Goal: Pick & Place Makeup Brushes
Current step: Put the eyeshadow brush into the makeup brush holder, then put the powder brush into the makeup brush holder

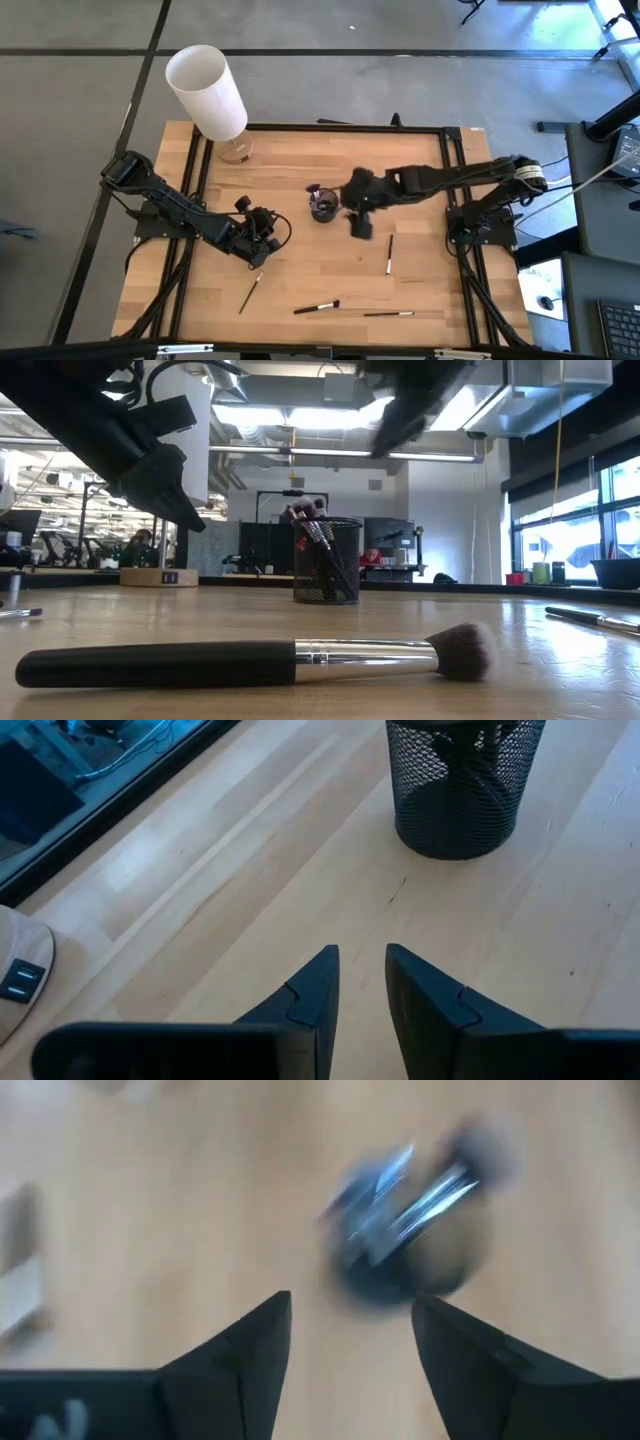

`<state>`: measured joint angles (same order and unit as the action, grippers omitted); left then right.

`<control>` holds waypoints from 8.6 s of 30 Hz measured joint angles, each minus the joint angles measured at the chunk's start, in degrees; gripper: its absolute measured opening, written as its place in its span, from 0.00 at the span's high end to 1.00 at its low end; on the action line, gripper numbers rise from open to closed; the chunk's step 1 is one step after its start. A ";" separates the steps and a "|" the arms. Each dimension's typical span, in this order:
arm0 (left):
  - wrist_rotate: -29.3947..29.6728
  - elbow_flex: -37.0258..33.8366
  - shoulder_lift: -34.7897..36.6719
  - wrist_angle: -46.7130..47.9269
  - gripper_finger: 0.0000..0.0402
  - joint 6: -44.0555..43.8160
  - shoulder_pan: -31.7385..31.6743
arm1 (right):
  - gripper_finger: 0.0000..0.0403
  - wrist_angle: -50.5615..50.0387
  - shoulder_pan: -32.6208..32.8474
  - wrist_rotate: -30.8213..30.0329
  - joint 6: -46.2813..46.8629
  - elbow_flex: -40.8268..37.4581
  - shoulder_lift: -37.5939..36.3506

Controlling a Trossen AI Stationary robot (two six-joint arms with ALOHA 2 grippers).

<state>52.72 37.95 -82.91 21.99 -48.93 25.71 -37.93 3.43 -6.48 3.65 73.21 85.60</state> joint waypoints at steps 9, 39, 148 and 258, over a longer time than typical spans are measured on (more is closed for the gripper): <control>-0.13 0.00 0.00 -0.40 0.80 -1.33 0.00 | 0.62 -9.48 12.58 16.05 -2.36 -7.56 0.02; -0.14 0.00 -0.02 -0.63 0.80 -0.89 -1.25 | 0.70 -1.56 23.70 12.11 -26.85 -16.66 14.16; -51.45 -3.60 5.32 41.52 0.80 13.42 2.75 | 0.61 58.94 -3.49 -6.75 7.92 -29.27 -4.57; -42.30 20.50 -2.37 12.12 0.79 7.62 -2.44 | 0.61 26.78 2.76 -24.14 23.52 -37.24 -21.90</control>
<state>10.43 58.46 -85.29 34.11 -41.30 23.28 -11.15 6.20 -30.63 27.17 35.97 63.70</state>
